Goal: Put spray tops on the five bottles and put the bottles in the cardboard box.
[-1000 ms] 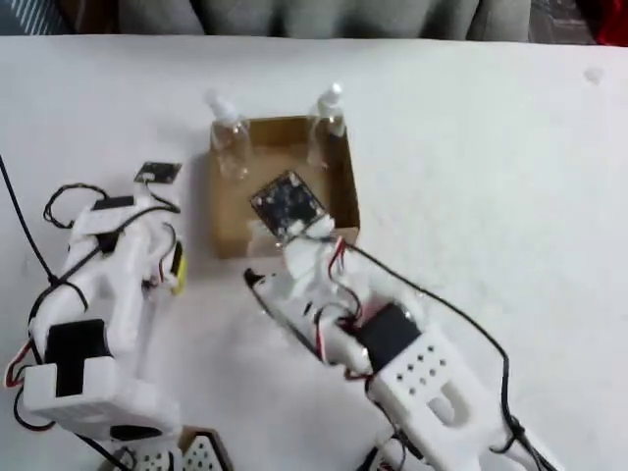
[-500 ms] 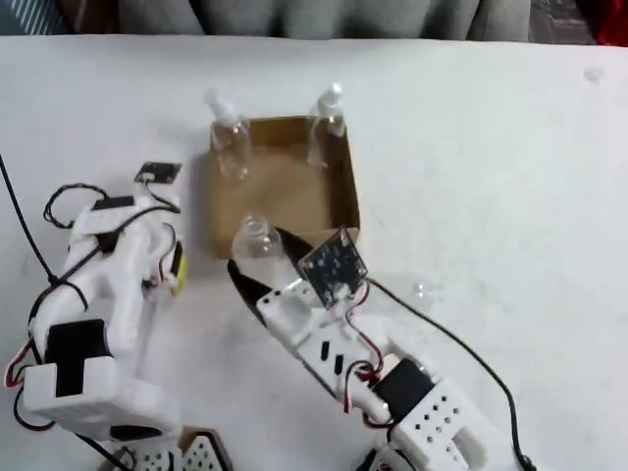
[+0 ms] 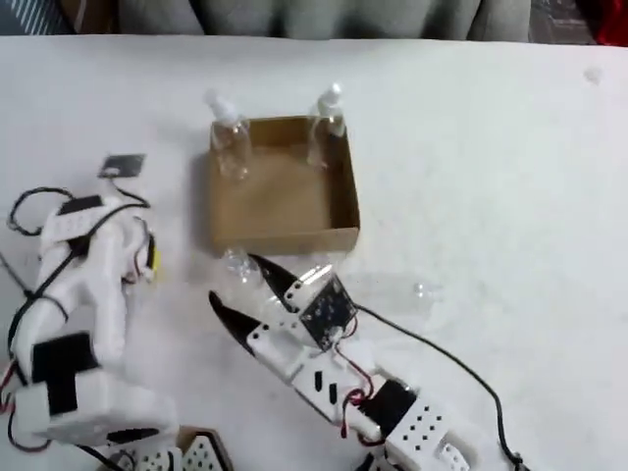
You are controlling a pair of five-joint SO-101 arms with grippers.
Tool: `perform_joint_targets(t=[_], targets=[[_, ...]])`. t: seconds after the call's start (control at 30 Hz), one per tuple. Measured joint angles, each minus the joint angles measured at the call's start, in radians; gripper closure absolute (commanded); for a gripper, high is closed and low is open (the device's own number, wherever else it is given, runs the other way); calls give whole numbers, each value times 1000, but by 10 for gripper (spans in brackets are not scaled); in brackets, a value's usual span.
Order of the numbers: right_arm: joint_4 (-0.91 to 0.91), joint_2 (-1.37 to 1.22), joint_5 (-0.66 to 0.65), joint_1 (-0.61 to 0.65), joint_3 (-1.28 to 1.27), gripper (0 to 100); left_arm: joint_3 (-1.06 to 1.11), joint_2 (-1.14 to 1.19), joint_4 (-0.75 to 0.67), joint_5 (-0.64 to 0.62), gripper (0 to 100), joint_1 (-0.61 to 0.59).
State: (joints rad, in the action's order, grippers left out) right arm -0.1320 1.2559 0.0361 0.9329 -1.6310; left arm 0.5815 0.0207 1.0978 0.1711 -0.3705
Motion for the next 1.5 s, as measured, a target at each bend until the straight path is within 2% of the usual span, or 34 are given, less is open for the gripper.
perform_joint_targets(t=[0.23,0.53,0.87,1.1,1.2,1.3,1.4,1.5], targets=[[-51,5,0,-3,-34,982,0,-292,71,-94,980,-18],[-54,5,0,68,-44,982,0,-746,72,-321,980,-20],[-37,5,0,87,-51,982,0,-1154,-109,-405,980,-20],[-35,5,0,86,-51,982,-51,-1303,-302,-736,980,-21],[-35,5,0,86,-51,982,-107,-1309,-318,-726,980,5],[-35,5,0,86,-51,983,-153,-1309,-305,-608,980,95],[-35,5,0,86,-51,983,-213,-1309,-222,-497,980,195],[-35,5,0,86,-51,983,-258,-1309,-127,-437,980,265]])
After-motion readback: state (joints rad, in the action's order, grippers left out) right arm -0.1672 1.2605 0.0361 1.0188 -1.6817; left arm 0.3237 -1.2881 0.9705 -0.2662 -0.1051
